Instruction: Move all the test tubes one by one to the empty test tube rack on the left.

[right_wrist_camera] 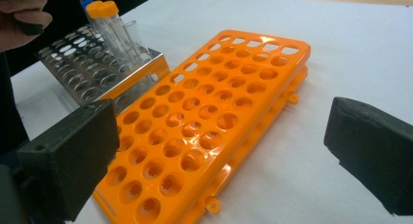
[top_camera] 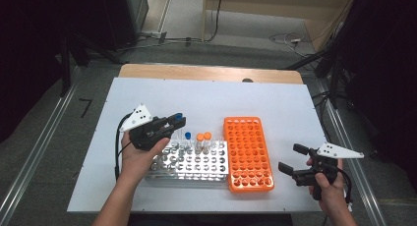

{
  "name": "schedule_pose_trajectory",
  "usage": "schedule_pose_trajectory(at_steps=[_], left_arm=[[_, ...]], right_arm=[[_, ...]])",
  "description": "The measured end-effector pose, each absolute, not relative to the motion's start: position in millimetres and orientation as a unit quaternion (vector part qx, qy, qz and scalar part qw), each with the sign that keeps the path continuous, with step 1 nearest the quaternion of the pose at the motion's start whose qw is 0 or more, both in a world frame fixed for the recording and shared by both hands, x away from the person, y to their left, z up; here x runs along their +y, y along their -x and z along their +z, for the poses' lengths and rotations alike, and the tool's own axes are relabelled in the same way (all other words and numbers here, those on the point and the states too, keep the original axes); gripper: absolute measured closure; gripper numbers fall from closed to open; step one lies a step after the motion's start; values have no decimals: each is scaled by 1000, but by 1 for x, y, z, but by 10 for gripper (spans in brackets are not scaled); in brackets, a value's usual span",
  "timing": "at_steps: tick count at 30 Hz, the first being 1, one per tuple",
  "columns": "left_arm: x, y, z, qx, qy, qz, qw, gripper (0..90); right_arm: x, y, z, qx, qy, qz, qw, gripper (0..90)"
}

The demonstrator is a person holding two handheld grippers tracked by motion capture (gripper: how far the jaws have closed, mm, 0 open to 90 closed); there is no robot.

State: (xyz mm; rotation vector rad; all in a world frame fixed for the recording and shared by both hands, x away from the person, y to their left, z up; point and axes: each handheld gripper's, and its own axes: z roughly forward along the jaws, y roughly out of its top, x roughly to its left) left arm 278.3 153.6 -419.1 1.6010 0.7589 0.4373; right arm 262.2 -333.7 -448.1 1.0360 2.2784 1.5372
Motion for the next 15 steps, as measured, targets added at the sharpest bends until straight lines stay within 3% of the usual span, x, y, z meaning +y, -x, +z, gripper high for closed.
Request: schedule_pose_trajectory(at_steps=[15], left_arm=[[144, -281, -433, 332, -708, 185, 596, 765]], right_arm=[[-332, -266, -452, 773, -353, 518, 98, 0]])
